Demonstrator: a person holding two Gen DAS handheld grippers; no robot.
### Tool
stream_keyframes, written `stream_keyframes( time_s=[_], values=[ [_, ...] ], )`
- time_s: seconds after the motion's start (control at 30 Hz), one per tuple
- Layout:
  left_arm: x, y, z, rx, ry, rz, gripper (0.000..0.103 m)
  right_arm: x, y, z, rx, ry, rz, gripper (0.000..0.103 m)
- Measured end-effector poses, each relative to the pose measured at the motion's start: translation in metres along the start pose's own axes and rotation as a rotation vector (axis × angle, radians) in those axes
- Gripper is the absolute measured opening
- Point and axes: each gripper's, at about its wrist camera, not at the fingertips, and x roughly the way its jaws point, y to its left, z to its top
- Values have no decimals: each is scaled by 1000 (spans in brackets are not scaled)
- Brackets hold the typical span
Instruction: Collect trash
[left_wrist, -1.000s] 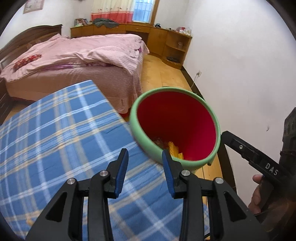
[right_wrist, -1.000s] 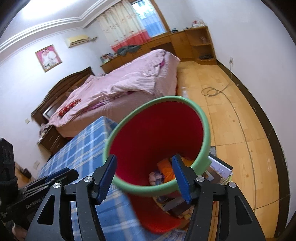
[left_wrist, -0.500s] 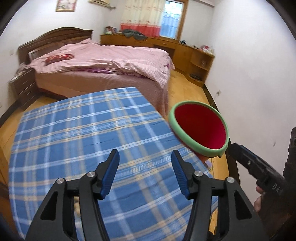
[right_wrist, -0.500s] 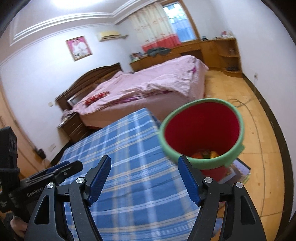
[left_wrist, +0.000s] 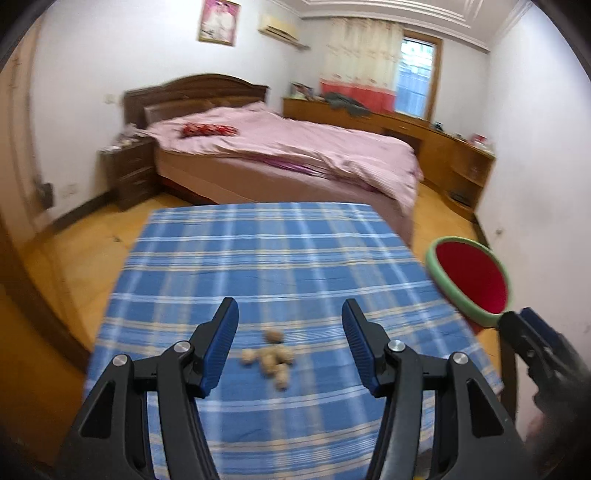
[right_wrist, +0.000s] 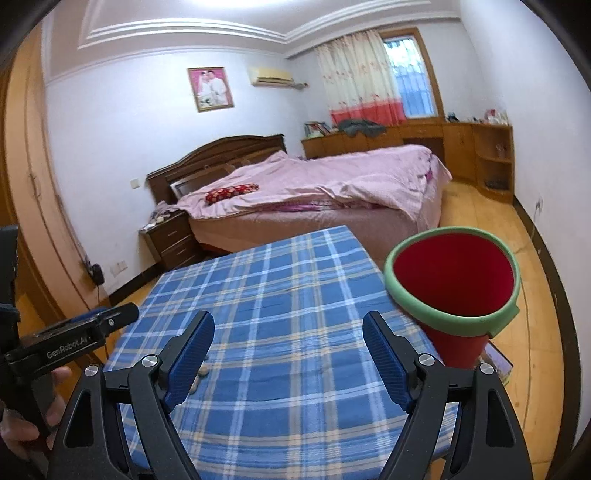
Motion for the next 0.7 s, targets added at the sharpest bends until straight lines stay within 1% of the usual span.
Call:
stream_keyframes(
  time_s=[0.1, 0.2, 0.4, 0.47, 0.57, 0.7],
  values=[
    [-7, 15, -14, -25, -1, 32, 58, -3, 11, -11, -24, -12, 10, 84],
    [-10, 27, -24, -50, 10, 48, 58, -3, 14, -19, -13, -8, 19, 85],
    [-19, 31, -32, -57, -2, 87, 58, -6, 18, -28, -19, -17, -23, 85],
    [-19, 31, -33, -60, -8, 73, 58, -10, 19, -30, -13, -13, -20, 86],
    [-16, 34, -34, -89, 7, 19, 58, -15, 23, -31, -31, -10, -6, 86],
    [-15, 33, -36, -83, 11, 38, 58, -20, 25, -33, -46, -12, -16, 87]
  ],
)
